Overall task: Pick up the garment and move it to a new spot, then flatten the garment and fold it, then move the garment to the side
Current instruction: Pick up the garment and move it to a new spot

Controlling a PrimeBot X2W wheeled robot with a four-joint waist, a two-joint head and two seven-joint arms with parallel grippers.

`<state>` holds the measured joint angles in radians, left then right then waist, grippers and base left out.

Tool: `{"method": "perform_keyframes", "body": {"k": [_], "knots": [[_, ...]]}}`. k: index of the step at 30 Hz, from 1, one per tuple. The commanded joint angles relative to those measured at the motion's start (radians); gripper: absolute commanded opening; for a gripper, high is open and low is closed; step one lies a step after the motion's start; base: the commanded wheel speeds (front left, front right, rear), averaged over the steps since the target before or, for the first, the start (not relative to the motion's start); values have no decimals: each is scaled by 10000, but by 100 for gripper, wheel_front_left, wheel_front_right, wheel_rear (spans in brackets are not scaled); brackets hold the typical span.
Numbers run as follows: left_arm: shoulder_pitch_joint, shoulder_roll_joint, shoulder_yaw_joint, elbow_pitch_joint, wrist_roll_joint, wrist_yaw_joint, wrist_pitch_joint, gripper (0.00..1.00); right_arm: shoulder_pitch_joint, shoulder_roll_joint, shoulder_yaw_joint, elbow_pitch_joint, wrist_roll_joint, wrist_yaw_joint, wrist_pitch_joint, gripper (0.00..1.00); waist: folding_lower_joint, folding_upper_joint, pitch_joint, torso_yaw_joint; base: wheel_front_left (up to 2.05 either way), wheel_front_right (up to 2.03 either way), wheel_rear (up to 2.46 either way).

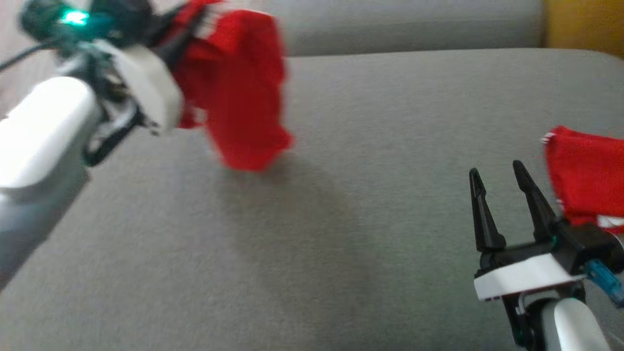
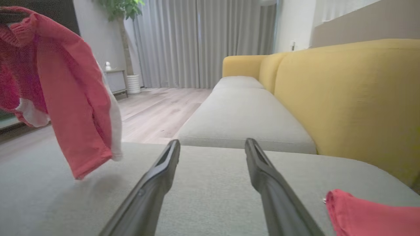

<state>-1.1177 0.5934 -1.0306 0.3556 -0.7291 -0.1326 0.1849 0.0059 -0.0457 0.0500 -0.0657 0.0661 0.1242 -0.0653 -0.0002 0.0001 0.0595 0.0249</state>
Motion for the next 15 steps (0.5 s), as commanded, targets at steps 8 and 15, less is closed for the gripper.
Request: {"method": "perform_keyframes", "body": {"k": [8, 15], "knots": [[-948, -336, -1217, -2281, -951, 20, -302, 0, -94, -45, 28, -235, 190, 65, -279, 100, 2, -1, 118, -1592, 0, 0, 0], [324, -11, -2462, -2580, -828, 20, -1536, 0, -327, -45, 8, -42, 258, 65, -483, 100, 2, -1, 835, -2117, 0, 0, 0]]}}
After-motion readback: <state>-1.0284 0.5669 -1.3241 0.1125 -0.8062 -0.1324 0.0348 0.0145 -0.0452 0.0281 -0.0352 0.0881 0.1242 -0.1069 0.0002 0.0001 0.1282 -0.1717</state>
